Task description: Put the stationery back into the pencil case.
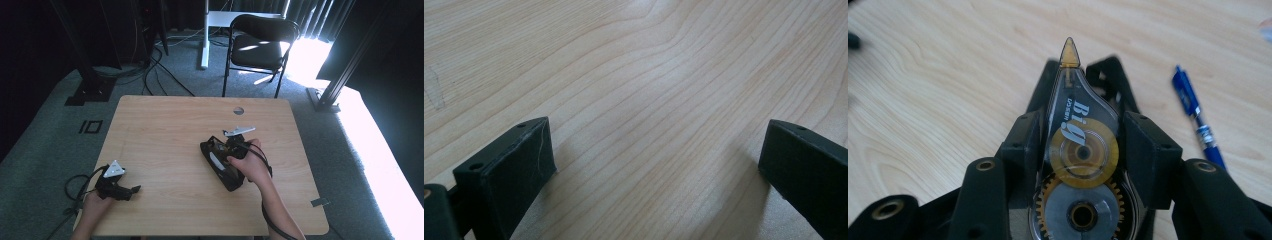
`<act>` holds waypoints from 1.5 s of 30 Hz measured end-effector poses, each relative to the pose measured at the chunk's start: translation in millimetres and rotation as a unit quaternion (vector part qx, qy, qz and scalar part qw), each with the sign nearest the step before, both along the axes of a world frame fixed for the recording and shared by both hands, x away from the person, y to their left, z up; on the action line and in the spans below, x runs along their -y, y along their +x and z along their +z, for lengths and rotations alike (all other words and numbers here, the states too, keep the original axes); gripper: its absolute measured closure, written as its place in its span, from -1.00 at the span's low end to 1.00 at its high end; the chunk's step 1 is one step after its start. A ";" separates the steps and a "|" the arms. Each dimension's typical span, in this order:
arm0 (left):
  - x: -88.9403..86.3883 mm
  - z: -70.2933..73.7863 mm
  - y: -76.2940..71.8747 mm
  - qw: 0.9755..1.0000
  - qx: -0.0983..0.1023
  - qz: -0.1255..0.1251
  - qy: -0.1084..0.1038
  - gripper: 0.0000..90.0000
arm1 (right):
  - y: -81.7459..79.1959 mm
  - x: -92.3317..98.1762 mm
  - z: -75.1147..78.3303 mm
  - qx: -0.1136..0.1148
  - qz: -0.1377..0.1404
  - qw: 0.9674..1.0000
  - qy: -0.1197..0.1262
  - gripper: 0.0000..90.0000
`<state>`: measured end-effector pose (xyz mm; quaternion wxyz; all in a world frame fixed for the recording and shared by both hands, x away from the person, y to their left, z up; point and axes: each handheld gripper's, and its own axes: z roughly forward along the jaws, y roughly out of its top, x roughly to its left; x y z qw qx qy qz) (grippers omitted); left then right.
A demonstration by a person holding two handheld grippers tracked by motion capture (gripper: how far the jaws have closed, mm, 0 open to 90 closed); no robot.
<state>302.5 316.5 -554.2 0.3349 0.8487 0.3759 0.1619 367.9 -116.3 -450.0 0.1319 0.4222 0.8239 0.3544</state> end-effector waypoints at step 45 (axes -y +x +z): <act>0.0 0.0 0.0 1.000 0.000 0.000 0.000 -0.97 | 30.4 -36.5 -50.0 -0.091 0.005 0.993 -0.078 0.10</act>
